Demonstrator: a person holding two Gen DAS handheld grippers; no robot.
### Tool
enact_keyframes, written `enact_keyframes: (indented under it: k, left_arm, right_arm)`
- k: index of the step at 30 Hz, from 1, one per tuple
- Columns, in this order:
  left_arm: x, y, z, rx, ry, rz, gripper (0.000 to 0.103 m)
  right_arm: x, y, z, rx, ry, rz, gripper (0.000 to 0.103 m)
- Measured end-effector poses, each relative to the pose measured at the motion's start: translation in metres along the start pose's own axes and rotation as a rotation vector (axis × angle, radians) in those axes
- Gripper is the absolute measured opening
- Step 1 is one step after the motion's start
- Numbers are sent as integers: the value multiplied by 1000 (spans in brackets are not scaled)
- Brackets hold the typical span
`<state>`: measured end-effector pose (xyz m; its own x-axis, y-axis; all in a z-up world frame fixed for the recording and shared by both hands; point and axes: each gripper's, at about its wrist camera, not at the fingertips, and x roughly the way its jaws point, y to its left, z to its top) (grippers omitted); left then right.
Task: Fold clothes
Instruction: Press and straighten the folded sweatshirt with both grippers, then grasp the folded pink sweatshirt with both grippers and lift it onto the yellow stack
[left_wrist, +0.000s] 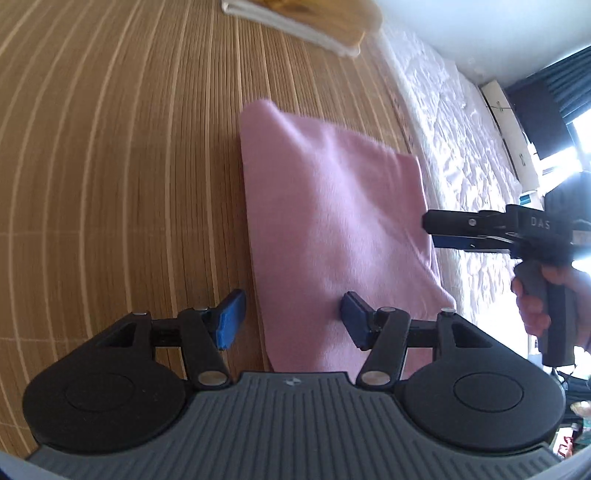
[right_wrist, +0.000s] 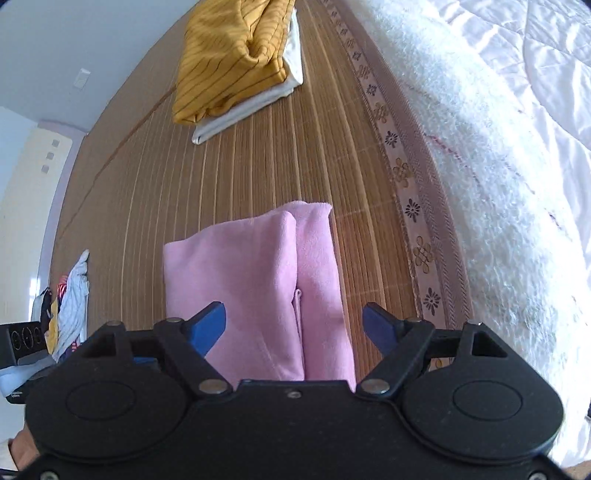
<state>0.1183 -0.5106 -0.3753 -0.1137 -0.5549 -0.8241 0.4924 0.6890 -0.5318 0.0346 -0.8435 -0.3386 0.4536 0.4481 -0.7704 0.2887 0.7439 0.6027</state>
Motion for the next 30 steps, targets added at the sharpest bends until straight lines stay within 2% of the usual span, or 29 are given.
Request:
enact_keyframes:
  k: [3, 6, 9, 12, 15, 17, 19, 21, 22, 25, 30]
  left_arm:
    - [9, 8, 1, -53, 31, -46, 63]
    - [16, 14, 7, -71, 59, -84, 63]
    - [24, 19, 13, -83, 83, -125, 64]
    - [31, 22, 18, -92, 98, -157, 63]
    - [33, 19, 18, -62, 105, -157, 62]
    - [33, 15, 19, -43, 111, -139, 60]
    - [33, 11, 22, -37, 123, -108, 54]
    - [31, -1, 28, 11, 124, -58, 50]
    - [29, -9, 31, 49, 115, -30, 45]
    - [10, -22, 51, 93, 68, -1, 37]
    - [-46, -48, 119, 192, -64, -11, 37]
  right_arm:
    - [16, -8, -1, -32, 84, 67, 80]
    - [24, -18, -1, 30, 109, 171, 81]
    - [31, -28, 0, 98, 124, 233, 82]
    - [33, -34, -2, 95, 136, 275, 81]
    - [34, -30, -5, 29, 140, 263, 77]
    - [35, -19, -8, -45, 150, 227, 75]
    - [36, -6, -13, -139, 158, 174, 70]
    - [37, 9, -19, -278, 157, 93, 50]
    - [37, 14, -22, -325, 158, 58, 32]
    - [32, 18, -19, -287, 140, 60, 25]
    - [5, 49, 22, -307, 10, 100, 23]
